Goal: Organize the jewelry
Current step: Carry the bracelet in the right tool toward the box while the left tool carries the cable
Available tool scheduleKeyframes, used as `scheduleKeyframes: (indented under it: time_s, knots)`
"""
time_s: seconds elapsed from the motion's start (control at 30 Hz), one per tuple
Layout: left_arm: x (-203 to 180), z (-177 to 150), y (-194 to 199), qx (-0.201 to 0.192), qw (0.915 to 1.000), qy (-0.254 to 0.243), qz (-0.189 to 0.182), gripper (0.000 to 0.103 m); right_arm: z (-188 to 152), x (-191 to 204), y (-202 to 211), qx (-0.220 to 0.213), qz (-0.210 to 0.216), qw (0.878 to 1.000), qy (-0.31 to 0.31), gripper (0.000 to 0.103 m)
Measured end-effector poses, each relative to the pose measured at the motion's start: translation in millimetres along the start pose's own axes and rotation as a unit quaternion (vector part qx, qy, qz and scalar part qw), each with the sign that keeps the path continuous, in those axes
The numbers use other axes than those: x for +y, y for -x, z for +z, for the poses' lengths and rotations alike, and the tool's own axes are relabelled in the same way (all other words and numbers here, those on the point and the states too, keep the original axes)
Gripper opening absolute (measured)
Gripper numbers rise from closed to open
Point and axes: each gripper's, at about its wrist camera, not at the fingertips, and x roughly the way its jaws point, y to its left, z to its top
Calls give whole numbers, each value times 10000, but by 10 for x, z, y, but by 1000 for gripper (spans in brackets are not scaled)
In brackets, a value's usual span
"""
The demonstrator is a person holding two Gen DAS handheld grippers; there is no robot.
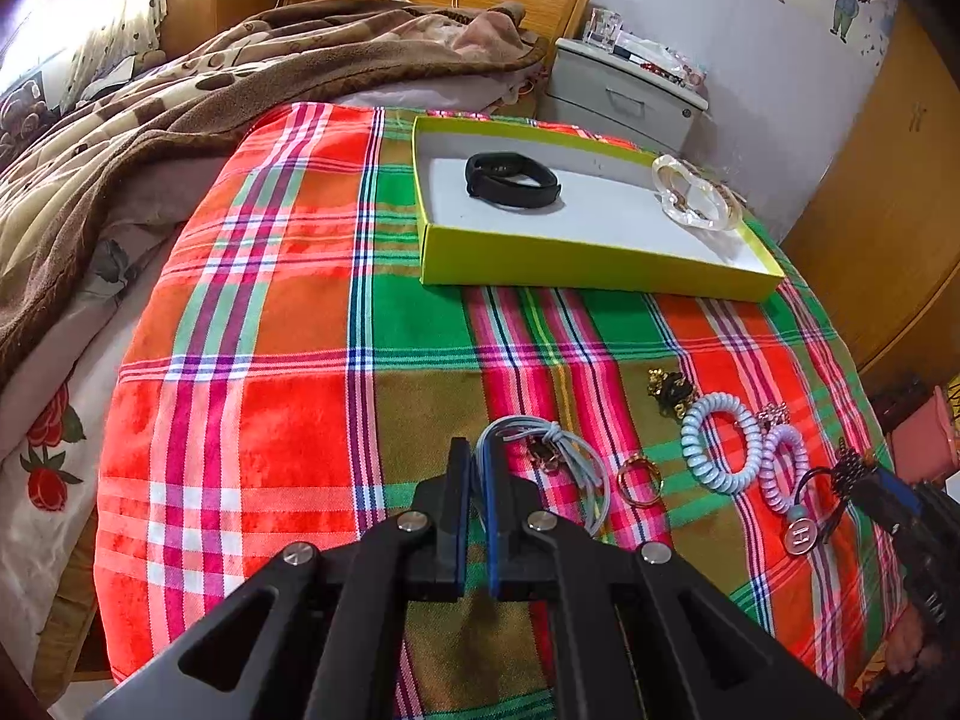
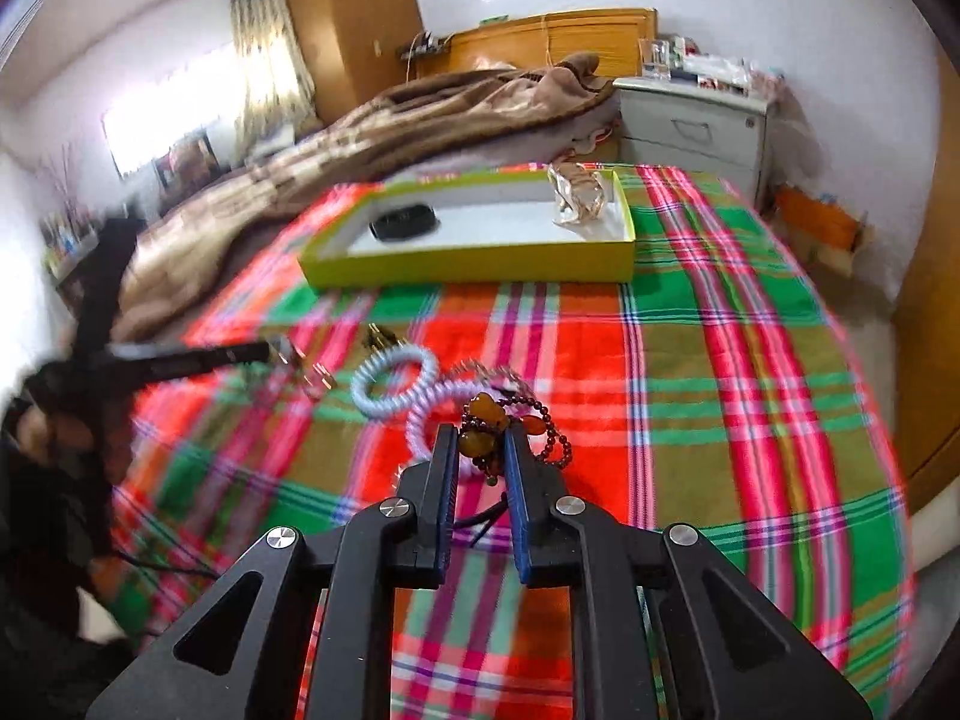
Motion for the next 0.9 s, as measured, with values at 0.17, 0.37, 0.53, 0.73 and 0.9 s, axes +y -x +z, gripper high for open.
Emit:
scheduleKeyframes:
  time_s: [0.17, 0.37, 0.53, 0.73, 0.9]
  knots:
    - [2, 38, 100, -91, 9998, 51, -145, 4, 88, -265, 56, -162, 1164, 9875, -1046, 16]
    - [-13, 65, 152, -136, 9996, 69, -218, 4, 68, -530, -101, -29, 2514, 9420, -2223, 16]
    - [-21, 73, 154, -122, 9995, 98, -272, 4, -58, -659, -236, -211, 3219, 8987, -2973, 16]
    - [-1, 120, 175, -140, 9994, 137, -300, 4, -40, -710, -343, -226, 3851, 8592, -3361, 16]
    - [-15, 181, 244, -226, 9991, 126, -322, 4, 72, -652, -307, -364, 3962, 8554, -3315, 16]
